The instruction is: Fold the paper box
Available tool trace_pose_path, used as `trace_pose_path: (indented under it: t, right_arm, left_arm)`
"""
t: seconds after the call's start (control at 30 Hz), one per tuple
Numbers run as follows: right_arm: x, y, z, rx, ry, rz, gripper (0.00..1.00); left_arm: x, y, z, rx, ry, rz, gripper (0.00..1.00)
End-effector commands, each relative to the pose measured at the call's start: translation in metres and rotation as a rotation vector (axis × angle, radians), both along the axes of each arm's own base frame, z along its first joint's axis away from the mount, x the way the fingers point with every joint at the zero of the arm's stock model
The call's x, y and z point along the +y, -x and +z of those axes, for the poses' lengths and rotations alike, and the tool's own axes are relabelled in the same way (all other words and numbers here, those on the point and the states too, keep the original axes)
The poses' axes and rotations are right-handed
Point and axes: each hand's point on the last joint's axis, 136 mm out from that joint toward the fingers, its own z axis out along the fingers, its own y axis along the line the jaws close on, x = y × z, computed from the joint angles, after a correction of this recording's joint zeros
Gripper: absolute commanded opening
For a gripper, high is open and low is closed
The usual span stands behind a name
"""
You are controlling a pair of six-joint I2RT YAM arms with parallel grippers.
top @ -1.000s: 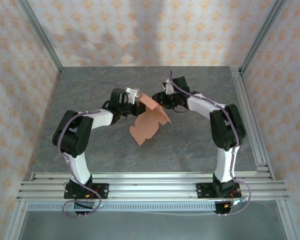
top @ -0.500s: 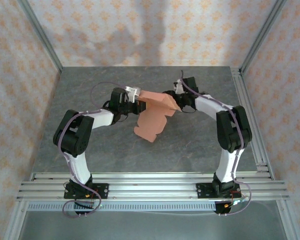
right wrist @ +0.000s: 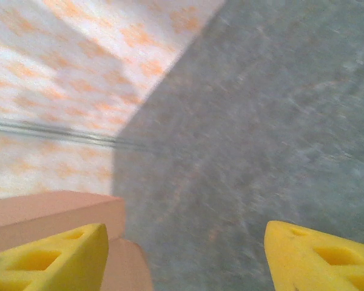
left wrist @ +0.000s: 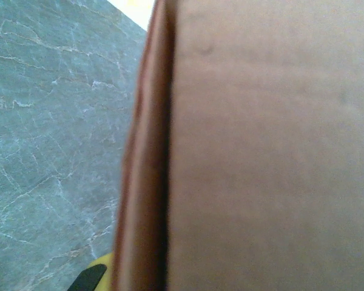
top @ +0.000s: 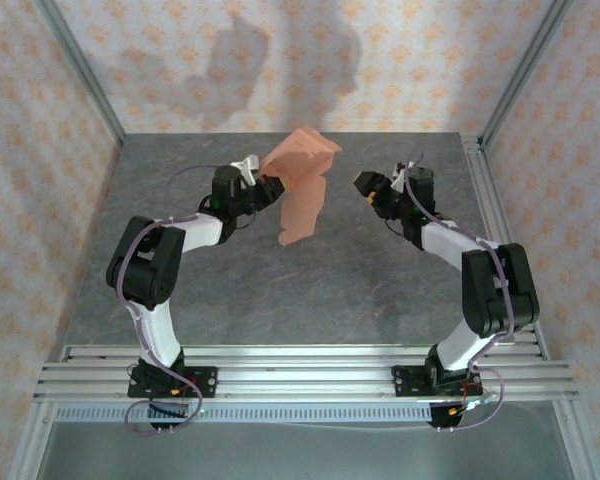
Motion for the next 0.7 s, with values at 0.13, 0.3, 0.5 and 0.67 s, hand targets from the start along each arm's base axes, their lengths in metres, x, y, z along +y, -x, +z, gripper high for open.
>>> trace_pose_path:
  t: [0.13,0.3,0.5,0.67]
  right_arm:
    - [0.027,0.006,0.079,-0.197,-0.255,0.086,0.68]
    - [0.054,0.019,0.103,-0.25,-0.303,0.171,0.69]
    - [0.081,0.022,0.125,-0.282,-0.323,0.245,0.67]
    - [0.1,0.016,0.126,-0.253,-0.295,0.285,0.62]
  left_arm:
    - [0.002,-0.009,0.027,-0.023,0.115,0.035,0.0]
    - [0.0,-0.007,0.026,-0.037,0.122,0.014,0.0]
    - [-0.002,-0.003,0.025,-0.042,0.128,-0.008,0.0]
    - [0.0,0.001,0.019,-0.045,0.118,0.001,0.0]
